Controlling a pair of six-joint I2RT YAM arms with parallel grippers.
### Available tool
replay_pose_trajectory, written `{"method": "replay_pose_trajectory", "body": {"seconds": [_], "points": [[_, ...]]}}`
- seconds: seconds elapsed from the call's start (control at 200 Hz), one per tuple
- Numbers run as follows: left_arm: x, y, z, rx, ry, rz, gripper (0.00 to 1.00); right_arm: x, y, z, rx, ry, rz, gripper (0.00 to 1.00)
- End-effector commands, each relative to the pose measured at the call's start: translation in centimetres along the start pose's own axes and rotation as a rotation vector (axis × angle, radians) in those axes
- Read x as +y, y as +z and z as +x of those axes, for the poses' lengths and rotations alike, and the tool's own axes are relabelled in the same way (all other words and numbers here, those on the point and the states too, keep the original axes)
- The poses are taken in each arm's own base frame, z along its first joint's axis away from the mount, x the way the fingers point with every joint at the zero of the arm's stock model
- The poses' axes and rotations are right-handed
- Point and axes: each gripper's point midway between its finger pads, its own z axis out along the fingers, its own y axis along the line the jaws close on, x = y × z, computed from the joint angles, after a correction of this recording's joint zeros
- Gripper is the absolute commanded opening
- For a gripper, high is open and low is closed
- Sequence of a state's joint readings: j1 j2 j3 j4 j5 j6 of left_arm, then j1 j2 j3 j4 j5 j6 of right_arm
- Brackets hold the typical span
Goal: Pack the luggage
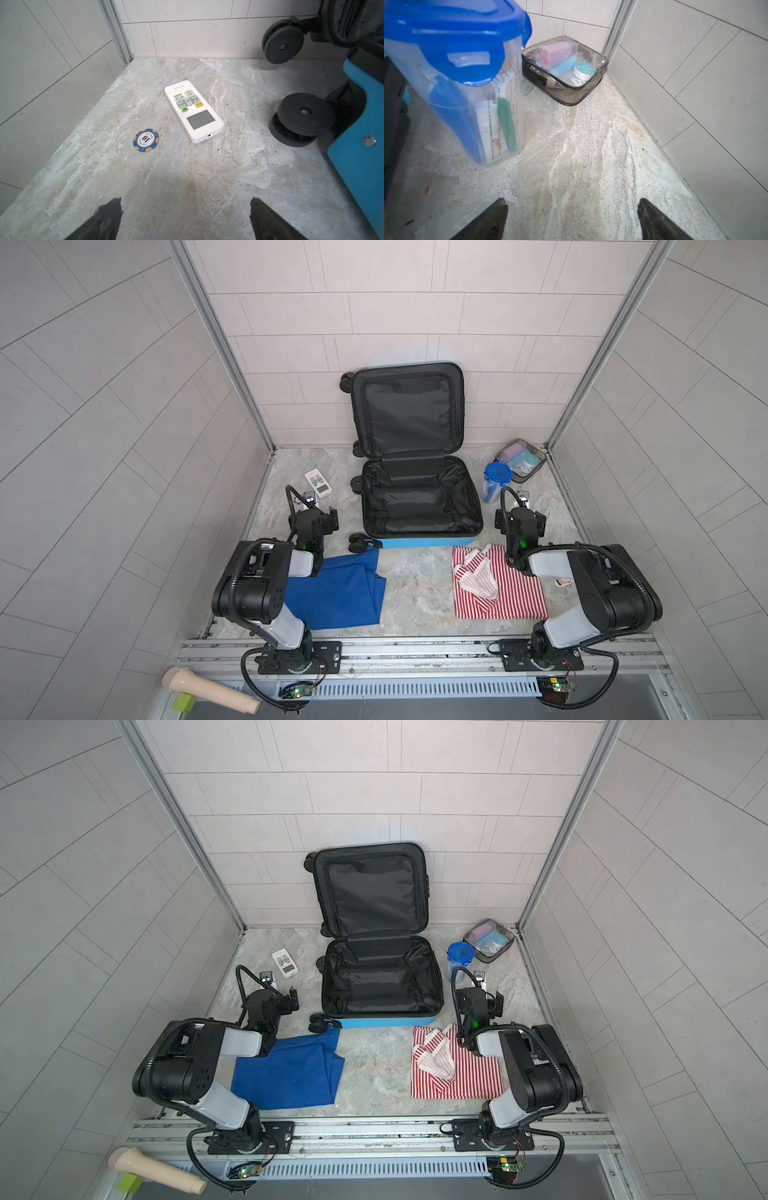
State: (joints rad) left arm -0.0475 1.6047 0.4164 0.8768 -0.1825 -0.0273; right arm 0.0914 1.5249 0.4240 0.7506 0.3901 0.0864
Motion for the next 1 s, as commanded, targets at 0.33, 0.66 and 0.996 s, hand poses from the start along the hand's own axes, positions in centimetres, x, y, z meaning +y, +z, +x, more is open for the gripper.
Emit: {"method": "replay_pose_trajectory", "body": {"seconds": [0.33,0.66,0.996], "points": [[0.01,0.08,-0.73,-0.021,0.008,0.0,1.0,-0.18,0.03,-0.17,0.001,0.003,0.014,0.99],[0.07,0.5,-0.47,0.0,0.001,0.0,1.0,-0.06,0.44,-0.03,0.019,0.0,0.011,1.0],[0.14,0.59,-0.51,0.0,0.001,-0.002,1.0,-0.14,0.39,-0.09,0.016,0.003,0.01,0.99]]}}
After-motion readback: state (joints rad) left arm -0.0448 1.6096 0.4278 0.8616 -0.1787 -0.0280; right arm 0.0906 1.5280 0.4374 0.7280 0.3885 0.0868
